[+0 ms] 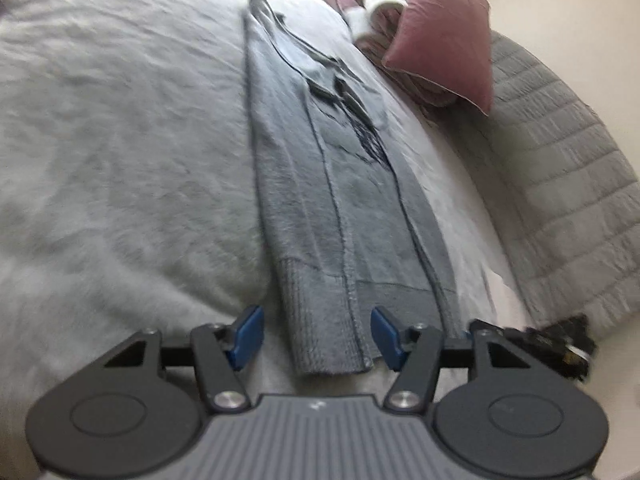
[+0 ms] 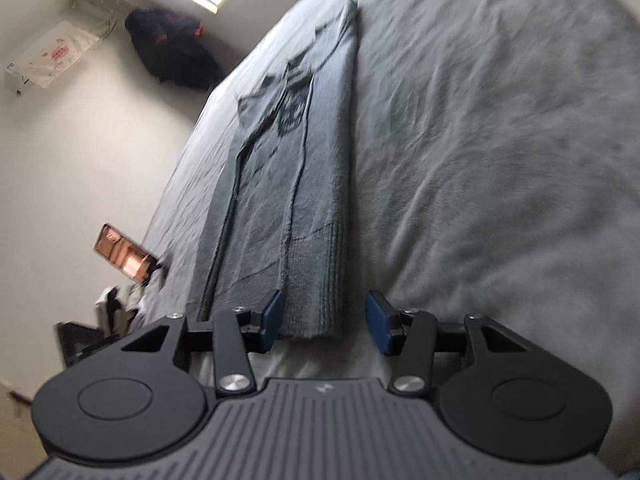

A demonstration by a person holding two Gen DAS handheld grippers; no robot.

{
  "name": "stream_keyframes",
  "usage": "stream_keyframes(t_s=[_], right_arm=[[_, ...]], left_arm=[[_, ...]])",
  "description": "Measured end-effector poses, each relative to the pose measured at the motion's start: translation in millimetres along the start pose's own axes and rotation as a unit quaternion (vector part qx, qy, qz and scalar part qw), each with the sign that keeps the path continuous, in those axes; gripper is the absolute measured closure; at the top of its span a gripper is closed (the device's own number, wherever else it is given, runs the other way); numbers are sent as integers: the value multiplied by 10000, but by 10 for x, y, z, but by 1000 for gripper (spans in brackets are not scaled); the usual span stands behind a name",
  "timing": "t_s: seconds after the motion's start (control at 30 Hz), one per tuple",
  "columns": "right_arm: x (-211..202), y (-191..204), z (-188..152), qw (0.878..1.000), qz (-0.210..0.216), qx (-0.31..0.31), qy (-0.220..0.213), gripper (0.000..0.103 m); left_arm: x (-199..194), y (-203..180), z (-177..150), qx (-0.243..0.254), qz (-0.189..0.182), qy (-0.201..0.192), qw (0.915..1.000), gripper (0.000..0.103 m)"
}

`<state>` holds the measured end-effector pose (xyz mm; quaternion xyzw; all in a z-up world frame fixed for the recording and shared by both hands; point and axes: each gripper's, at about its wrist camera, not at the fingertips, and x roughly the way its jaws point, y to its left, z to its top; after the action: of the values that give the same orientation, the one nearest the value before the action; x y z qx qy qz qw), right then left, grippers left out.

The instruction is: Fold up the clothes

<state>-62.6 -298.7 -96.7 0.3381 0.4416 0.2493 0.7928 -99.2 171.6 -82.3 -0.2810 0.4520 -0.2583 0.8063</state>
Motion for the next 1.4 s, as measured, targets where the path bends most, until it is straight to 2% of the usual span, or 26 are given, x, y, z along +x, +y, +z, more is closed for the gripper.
stream_keyframes(t_s=[0.07,0.13,0.33,0.4,0.47,0.5,0.53,0.6,0.73,0.87,1.0,1.27,1.4], right_arm=[[55,-54,88,9995,135,119,255,57],[111,-95,154,9985,203,204,463,68],[219,10,187,9953,355,-139,895,70],[265,56,196,9938,393,-227,1016,70],[305,95,209,9924,412,-274,1123,70],[325,114,216,9917,422,-298,1176,74],[345,133,223,9910,429,-316,1230,82],[360,140,247,9903,411,-220,1311,84],[315,174,302,9894,588,-180,1319,84],[325,275,416,9891,800,-180,1221,85],[368,386,588,9902,935,-178,1020,86],[616,220,968,9950,800,223,553,86],[779,80,1127,9959,675,483,358,85]], left_arm=[[36,46,47,-6,-189,153,9997,44],[62,66,74,37,-319,278,9991,45],[146,74,121,112,-572,604,9965,52],[195,62,130,134,-662,714,9952,59],[245,63,119,76,-712,819,9941,73],[269,65,115,17,-746,862,9935,78],[293,64,114,-58,-803,910,9926,88],[329,37,99,-127,-929,964,9909,89],[329,-34,113,-143,-1162,878,9892,89],[286,-53,242,-343,-1536,591,9858,91],[284,-55,430,-546,-1712,285,9833,91],[522,147,868,-1183,-1388,-247,9829,91],[655,308,930,-1520,-1199,-455,9800,91]])
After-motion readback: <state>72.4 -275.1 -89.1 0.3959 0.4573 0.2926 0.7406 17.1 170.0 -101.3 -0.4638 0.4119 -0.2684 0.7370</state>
